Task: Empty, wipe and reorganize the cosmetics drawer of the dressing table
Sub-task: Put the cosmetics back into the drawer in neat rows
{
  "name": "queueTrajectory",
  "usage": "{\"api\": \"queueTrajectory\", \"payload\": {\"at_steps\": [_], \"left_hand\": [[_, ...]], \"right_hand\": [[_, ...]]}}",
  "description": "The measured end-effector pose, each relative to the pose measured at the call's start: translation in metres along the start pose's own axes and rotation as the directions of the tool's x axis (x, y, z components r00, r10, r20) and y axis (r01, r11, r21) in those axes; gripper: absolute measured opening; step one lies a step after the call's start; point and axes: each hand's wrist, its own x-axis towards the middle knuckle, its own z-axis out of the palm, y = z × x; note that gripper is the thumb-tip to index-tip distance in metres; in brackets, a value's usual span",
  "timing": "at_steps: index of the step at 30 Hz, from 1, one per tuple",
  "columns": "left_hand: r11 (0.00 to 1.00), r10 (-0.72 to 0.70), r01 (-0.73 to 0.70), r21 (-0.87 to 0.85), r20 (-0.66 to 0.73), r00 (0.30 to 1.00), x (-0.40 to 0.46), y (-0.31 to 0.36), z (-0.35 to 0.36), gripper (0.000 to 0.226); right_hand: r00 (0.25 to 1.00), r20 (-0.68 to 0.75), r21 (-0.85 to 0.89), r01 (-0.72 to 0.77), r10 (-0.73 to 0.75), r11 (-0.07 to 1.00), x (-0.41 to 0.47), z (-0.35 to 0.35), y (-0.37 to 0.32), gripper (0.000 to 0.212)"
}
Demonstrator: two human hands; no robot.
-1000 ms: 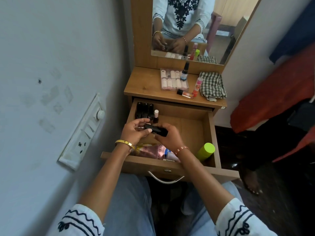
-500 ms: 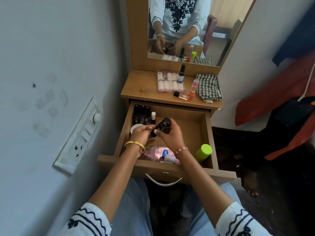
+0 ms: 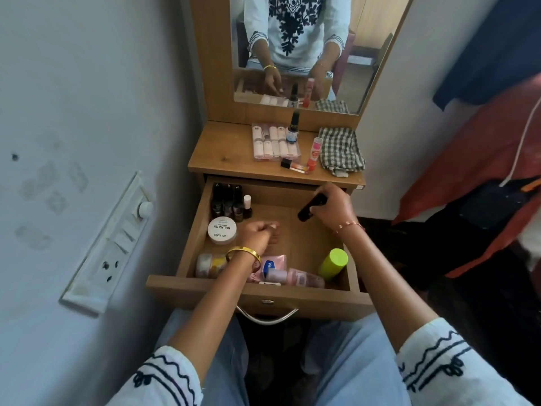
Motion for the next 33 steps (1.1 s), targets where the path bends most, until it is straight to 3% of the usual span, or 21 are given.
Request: {"api": "queueTrajectory", "payload": {"at_steps": [4, 10, 19, 33], "left_hand": [[0.979, 0.112, -0.105, 0.175, -0.034, 0.993, 0.004, -0.005, -0.002, 0.024], [0.958, 0.165, -0.15, 0.245, -0.043, 0.985, 0.006, -0.008, -0.005, 0.021], [0.945, 0.203, -0.187, 0.267, -0.03, 0.979, 0.006, -0.009, -0.005, 0.02], [0.938, 0.217, -0.203, 0.281, -0.018, 0.976, 0.005, -0.009, -0.004, 0.02]], "right_hand": [[0.997, 0.06, -0.199, -0.044, 0.057, 0.979, 0.015, -0.007, 0.014, 0.033], [0.993, 0.116, -0.447, 0.041, 0.012, 0.894, 0.03, 0.001, 0.014, 0.034], [0.993, -0.021, -0.484, 0.094, -0.119, 0.87, 0.022, 0.016, 0.02, 0.022], [0.979, -0.008, -0.563, 0.165, -0.205, 0.81, 0.016, 0.013, 0.022, 0.024]]}}
